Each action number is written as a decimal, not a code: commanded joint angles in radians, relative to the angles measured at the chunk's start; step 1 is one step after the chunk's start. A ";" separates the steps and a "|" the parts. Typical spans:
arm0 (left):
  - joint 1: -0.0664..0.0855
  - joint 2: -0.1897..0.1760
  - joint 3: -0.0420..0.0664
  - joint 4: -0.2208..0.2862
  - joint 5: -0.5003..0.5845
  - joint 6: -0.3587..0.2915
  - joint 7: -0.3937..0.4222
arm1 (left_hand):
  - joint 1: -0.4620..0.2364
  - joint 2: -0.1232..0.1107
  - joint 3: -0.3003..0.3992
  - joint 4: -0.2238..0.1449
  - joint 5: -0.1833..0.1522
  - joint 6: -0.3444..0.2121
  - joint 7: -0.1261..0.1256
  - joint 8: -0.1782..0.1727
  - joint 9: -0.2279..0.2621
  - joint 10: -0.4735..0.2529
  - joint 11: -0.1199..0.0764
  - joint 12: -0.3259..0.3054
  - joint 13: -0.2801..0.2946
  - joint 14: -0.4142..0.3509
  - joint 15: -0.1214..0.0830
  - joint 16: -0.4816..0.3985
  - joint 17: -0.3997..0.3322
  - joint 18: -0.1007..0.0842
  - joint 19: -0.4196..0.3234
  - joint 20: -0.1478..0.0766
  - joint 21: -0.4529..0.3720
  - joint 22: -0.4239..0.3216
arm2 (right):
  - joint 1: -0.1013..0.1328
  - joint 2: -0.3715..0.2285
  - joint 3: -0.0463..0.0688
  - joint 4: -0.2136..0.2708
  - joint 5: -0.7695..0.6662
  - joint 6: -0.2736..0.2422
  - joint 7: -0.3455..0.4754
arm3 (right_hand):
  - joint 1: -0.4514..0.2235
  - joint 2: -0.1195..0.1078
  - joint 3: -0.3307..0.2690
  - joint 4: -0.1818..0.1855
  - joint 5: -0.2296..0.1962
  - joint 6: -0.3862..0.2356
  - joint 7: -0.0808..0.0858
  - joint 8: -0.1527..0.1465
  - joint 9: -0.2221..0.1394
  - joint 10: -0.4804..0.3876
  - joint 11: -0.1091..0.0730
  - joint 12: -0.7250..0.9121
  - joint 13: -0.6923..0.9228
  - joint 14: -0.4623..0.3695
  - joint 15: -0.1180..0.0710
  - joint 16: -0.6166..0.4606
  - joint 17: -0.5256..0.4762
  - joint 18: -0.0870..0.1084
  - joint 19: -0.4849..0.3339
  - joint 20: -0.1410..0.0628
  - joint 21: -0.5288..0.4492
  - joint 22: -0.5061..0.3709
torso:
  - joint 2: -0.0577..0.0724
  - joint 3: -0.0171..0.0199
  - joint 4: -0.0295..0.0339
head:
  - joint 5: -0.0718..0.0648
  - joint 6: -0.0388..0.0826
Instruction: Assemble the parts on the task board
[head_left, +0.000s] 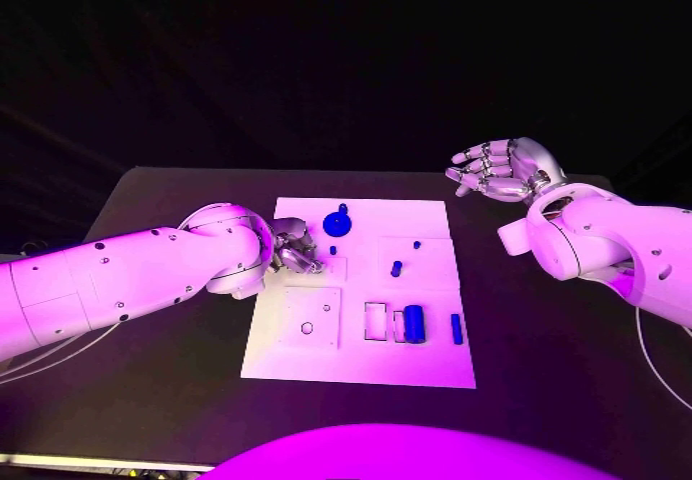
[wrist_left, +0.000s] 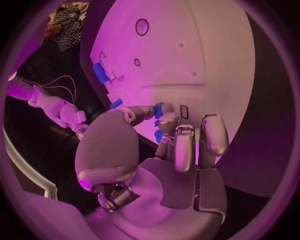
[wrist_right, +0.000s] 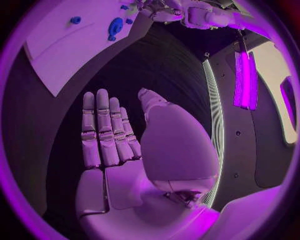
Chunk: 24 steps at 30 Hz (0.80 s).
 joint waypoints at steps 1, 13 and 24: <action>-0.003 0.008 -0.002 0.000 0.013 0.022 0.005 | -0.013 0.002 0.204 -0.212 -0.002 0.015 -0.010 0.000 -0.003 0.012 -0.001 0.008 0.004 0.095 -0.007 0.006 0.224 -0.007 0.007 0.000 0.004 -0.002 | -0.001 0.002 0.000 -0.001 -0.002 0.012 0.007 | -0.003 0.004 0.000 0.000 0.003 0.004 0.018 -0.007 -0.001 0.006 0.001 -0.004 -0.001 -0.001 0.004 -0.007 -0.001 0.012 -0.006 0.001 -0.007 -0.001 | 0.000 0.0002 0.0007 | 0.000 -0.001; -0.003 0.019 -0.003 -0.006 0.011 0.029 0.004 | -0.028 0.004 0.177 -0.203 -0.008 0.024 -0.016 0.003 -0.008 0.024 -0.006 0.014 0.011 0.096 -0.010 0.008 0.228 -0.008 0.008 -0.002 0.002 0.000 | -0.002 0.001 0.000 -0.001 -0.002 0.012 0.007 | -0.003 0.004 0.000 0.000 0.003 0.004 0.018 -0.007 -0.001 0.006 0.001 -0.004 -0.001 -0.001 0.004 -0.007 -0.001 0.012 -0.006 0.001 -0.007 -0.001 | 0.000 -0.0015 -0.0020 | 0.000 -0.003; -0.003 0.019 -0.003 -0.012 0.007 0.028 0.004 | -0.047 0.003 0.132 -0.181 -0.013 0.028 -0.024 0.004 -0.013 0.031 -0.011 0.015 0.013 0.096 -0.014 0.008 0.229 -0.008 0.010 -0.004 -0.001 0.001 | -0.002 0.000 0.000 0.000 -0.002 0.011 0.007 | -0.004 0.005 0.000 -0.001 0.003 0.004 0.018 -0.007 -0.001 0.007 0.002 -0.004 -0.002 -0.001 0.004 -0.008 -0.001 0.012 -0.006 0.001 -0.008 -0.002 | 0.000 -0.0020 -0.0009 | -0.002 -0.001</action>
